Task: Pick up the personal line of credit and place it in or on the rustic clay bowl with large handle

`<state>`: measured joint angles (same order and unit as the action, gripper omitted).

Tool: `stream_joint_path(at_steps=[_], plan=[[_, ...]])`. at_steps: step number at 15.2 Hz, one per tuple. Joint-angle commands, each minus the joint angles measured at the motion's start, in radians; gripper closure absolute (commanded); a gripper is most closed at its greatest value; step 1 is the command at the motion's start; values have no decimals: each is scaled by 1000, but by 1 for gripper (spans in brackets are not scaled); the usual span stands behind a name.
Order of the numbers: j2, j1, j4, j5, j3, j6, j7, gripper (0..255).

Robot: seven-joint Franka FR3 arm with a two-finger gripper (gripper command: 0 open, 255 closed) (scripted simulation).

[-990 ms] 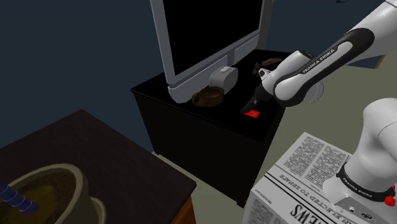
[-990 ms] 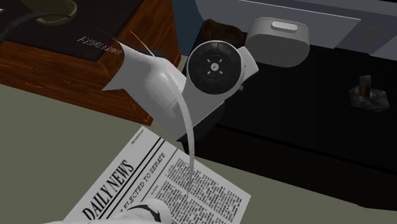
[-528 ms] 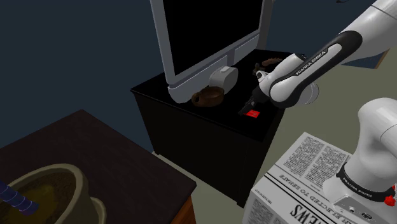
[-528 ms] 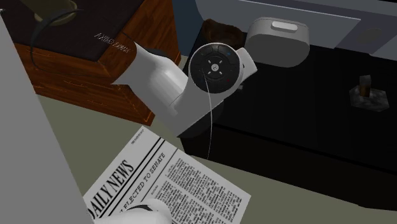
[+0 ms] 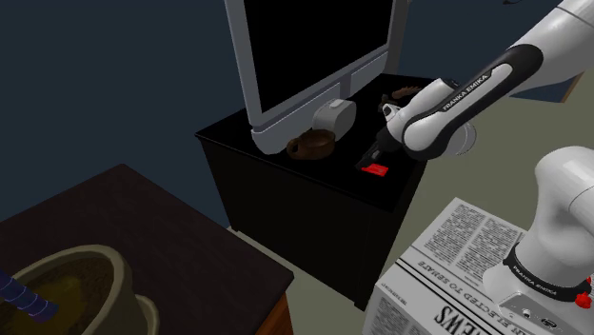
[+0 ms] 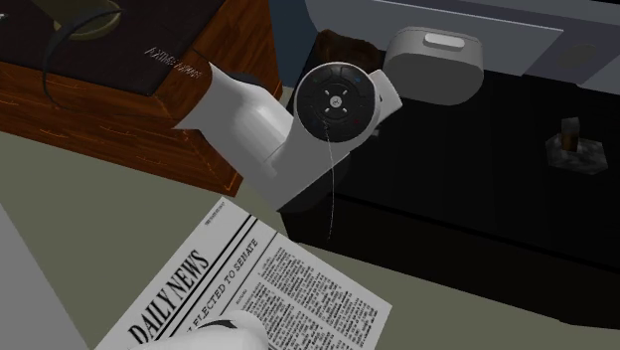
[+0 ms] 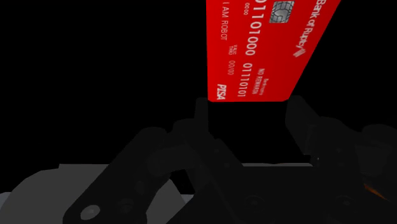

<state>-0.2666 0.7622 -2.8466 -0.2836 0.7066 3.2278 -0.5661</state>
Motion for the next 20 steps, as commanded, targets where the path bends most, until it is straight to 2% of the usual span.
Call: stream_joint_path(at_steps=[1, 4, 5, 8, 11, 15, 20], plan=[[9, -2, -5, -2, 5, -2, 0, 255], [13, 8, -5, -6, 9, 3, 3, 255], [7, -11, -8, -2, -6, -2, 3, 255], [-25, -180, -4, 23, -170, -61, 35, 255], [-64, -295, 2, 62, -276, -119, 75, 255], [-117, -392, 15, 108, -363, -195, 121, 255], [-179, -462, 39, 149, -426, -287, 164, 255]])
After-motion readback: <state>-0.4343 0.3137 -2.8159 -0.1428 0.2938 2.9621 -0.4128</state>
